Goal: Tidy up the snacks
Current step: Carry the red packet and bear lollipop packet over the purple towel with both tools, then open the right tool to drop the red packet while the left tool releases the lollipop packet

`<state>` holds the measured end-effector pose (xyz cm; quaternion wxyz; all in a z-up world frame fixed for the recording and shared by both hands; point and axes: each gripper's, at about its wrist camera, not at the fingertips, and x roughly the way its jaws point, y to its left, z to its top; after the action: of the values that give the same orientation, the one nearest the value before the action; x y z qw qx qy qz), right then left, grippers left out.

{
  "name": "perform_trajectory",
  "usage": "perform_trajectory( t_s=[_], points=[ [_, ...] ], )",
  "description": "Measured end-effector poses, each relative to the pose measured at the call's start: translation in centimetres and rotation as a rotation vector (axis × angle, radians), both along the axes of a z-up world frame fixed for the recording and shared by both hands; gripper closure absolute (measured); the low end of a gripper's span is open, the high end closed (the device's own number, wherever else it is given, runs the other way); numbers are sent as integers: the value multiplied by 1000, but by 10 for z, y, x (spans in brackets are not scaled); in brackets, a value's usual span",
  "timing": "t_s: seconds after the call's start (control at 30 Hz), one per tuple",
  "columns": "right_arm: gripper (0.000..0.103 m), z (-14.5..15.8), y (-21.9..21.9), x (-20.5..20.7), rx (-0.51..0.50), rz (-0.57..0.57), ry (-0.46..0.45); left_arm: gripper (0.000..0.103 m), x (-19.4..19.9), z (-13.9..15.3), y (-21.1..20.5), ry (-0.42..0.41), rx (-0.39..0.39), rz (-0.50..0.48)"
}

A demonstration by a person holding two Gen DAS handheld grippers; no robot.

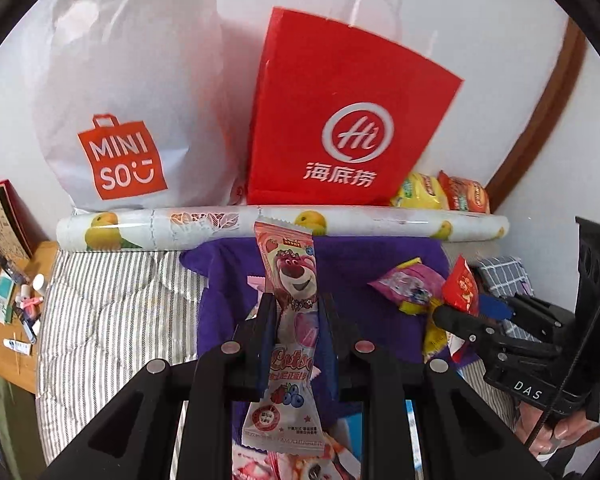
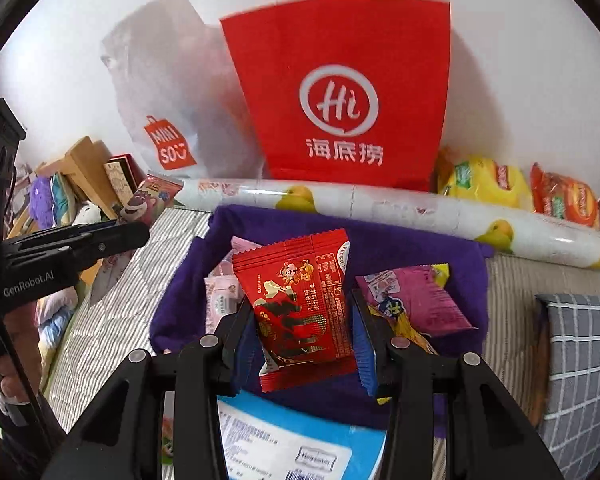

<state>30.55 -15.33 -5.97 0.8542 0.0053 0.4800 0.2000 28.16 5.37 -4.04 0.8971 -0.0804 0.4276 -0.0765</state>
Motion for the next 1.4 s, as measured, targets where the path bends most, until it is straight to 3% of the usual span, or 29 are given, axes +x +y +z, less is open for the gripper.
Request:
perform_trajectory(
  t_s=[0.37,0.87,1.4],
  points=[
    [61,-45,34,30,-31,99,79,83,54,-42,2,88,-58,2],
    [61,-99,58,32,-125,196,173,83,74,-82,1,190,-96,-33],
    [59,-116,61,39,-163,182,235,83,81,-98,-10,237,-86,-41]
  ],
)
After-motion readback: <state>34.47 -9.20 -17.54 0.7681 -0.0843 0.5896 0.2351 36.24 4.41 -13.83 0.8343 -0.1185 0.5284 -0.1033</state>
